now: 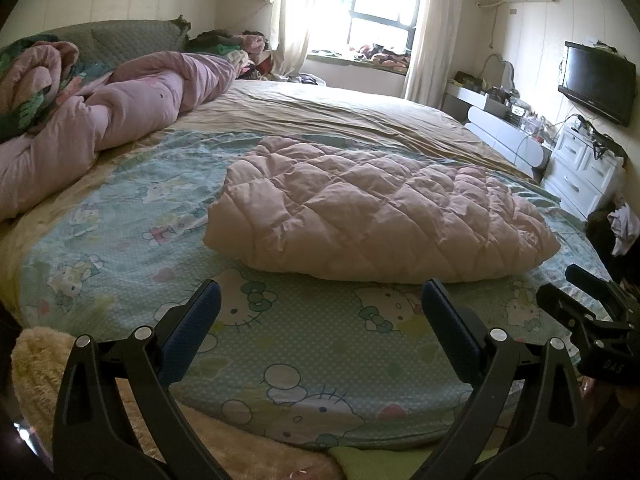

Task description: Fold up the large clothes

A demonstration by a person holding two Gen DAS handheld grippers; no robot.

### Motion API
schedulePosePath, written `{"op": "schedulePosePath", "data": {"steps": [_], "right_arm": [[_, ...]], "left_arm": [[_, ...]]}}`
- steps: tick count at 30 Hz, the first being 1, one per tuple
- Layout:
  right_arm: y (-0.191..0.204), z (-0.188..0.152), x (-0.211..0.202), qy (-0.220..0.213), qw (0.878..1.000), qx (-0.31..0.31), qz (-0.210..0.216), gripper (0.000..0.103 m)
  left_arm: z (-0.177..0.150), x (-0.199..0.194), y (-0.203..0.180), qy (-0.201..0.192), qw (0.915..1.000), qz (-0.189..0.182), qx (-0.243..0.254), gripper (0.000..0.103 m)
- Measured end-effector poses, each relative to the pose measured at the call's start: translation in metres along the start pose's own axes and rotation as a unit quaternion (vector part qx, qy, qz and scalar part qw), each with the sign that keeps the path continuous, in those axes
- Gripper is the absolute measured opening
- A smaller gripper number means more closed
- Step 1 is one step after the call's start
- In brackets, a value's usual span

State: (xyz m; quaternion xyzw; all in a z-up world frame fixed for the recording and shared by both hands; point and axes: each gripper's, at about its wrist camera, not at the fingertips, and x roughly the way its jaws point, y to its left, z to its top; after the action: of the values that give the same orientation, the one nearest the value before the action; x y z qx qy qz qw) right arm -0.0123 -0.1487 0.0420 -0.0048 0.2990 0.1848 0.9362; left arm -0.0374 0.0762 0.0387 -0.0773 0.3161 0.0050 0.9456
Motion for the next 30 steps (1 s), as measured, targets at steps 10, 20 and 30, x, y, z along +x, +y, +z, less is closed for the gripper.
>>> {"op": "schedulePosePath", "data": {"steps": [10,20,30], "right_arm": [[-0.0002,0.0001,-0.0003,0.0,1.0,0.001,0.0,0.099],[-0.0006,0.0,-0.0001,0.001,1.0,0.001,0.001,0.099],[-0.0007,-0.0016,-0.0002,0.003,1.0,0.0,0.0,0.099]], "left_arm": [[-0.0006,-0.0001,-0.0013,0.0,1.0,0.001,0.0,0.094],[-0.0002,-0.0007,-0.0003,-0.001,1.0,0.001,0.001,0.094],[-0.0014,-0.0008,-0.0024,-0.001,1.0,0.002,0.002,0.094]]}}
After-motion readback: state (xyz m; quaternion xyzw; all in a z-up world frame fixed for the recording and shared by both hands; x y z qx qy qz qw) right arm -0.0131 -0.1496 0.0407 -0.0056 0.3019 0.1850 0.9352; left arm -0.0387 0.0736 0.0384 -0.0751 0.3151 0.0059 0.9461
